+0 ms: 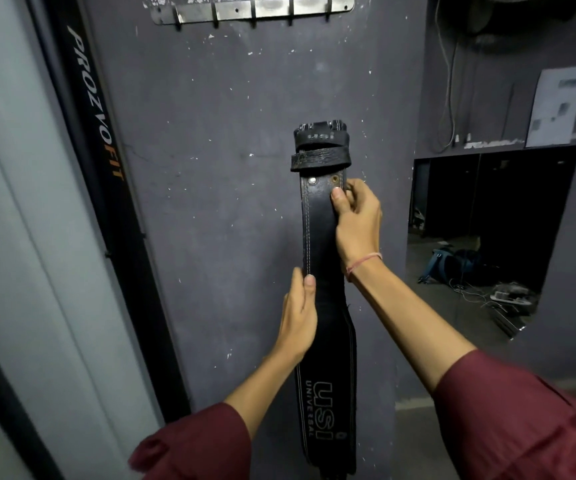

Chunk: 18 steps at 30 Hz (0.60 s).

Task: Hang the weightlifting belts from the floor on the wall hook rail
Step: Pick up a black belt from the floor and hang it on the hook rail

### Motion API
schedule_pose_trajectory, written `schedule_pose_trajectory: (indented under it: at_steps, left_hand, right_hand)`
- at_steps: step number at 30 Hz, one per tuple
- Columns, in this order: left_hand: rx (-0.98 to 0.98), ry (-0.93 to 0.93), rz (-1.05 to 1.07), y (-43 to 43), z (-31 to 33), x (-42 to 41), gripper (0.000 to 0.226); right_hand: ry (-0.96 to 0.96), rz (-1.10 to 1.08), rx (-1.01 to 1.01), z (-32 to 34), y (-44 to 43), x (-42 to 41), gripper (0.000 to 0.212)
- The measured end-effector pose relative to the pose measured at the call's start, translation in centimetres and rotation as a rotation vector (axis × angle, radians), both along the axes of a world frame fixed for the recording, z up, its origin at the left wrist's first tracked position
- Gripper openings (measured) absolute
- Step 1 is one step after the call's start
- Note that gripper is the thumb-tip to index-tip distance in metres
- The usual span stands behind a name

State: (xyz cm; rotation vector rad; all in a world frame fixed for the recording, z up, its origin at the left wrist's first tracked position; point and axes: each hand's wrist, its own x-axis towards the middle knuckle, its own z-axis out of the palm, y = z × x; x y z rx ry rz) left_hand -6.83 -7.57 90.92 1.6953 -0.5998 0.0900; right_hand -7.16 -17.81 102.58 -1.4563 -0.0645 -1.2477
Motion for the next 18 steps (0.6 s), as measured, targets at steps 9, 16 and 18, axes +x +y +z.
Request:
schedule_pose_trajectory:
  at_steps: [9,16,18]
  left_hand:
    - [-0.349,-0.086,0.009,-2.0,8.6,0.8,0.045]
    - [-0.530,0.177,-0.187,-0.4,15.4,2.9,0.076]
    - [-0.490,0.135,-0.136,-0.1,16.1,3.6,0.055]
  right_hand:
    - [0.034,0.094,-0.010,-2.5,-0.1,-0.8,0.007]
    - [0.082,0.241,0.013,-4.1,0.4,-1.3,0.023]
    - [0.106,0.276,0.008,-4.6,0.2,-1.2,0.015]
